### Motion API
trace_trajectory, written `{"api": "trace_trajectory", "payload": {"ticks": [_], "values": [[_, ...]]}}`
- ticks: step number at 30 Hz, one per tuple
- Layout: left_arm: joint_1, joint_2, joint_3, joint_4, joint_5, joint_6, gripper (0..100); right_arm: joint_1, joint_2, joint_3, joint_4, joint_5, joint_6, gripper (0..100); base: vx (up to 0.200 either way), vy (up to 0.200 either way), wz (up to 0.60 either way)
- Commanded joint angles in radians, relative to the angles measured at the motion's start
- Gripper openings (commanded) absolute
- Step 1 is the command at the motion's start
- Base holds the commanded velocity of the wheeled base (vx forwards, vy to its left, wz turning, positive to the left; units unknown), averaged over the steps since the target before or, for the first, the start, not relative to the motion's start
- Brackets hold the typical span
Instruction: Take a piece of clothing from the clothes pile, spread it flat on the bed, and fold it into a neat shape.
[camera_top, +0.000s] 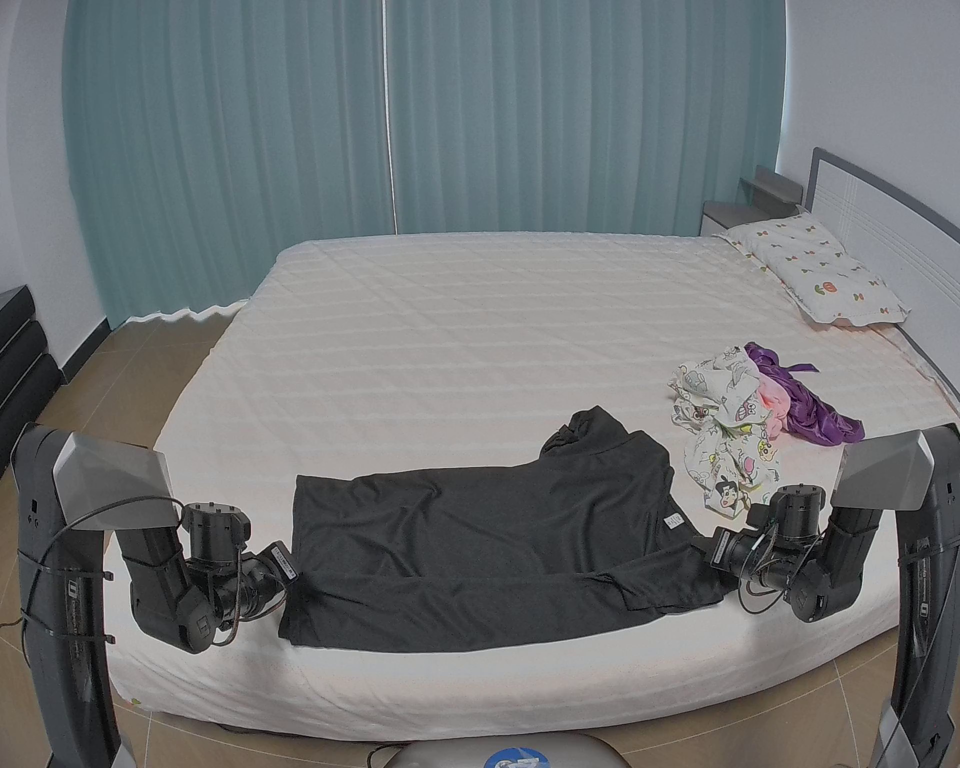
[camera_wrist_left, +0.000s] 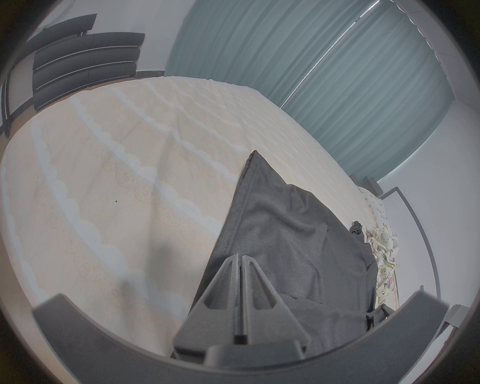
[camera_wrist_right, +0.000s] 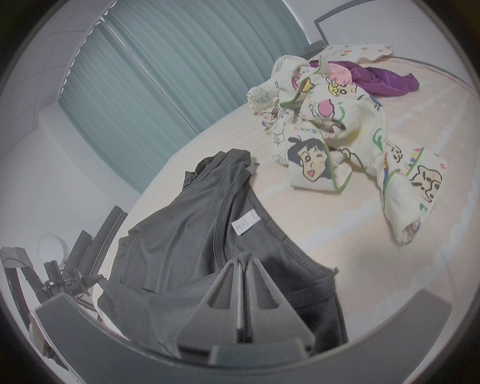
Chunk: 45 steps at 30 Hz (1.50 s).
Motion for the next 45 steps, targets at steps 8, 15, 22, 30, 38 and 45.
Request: {"api": "trace_trajectory", "payload": {"ticks": [8,15,22,30,38,45], "values": [[0.010,0.001,-0.022,-0.001,0.012,-0.023,0,-0.037,-0.024,0.072,-0.105,0.026,0.004,0,0.000,0.000,0.00],[0.018,0.004,-0.025,0.000,0.015,-0.023,0,-0.032,-0.001,0.073,-0.129,0.025,0.022,0,0.000,0.000,0.00],[0.019,0.013,-0.032,0.000,0.015,-0.020,0,-0.019,0.030,0.061,-0.129,0.019,0.022,0,0.000,0.000,0.00],[0.018,0.032,-0.049,0.008,0.015,-0.012,0,-0.020,0.040,0.049,-0.128,0.019,0.022,0,0.000,0.000,0.00],[0.013,0.038,-0.046,0.014,0.015,0.018,0,-0.020,0.054,0.024,-0.111,0.019,0.022,100,0.000,0.000,0.00],[0.013,0.038,-0.043,0.008,0.014,0.018,100,-0.022,0.050,0.029,-0.119,0.017,0.027,100,0.000,0.000,0.00]]}}
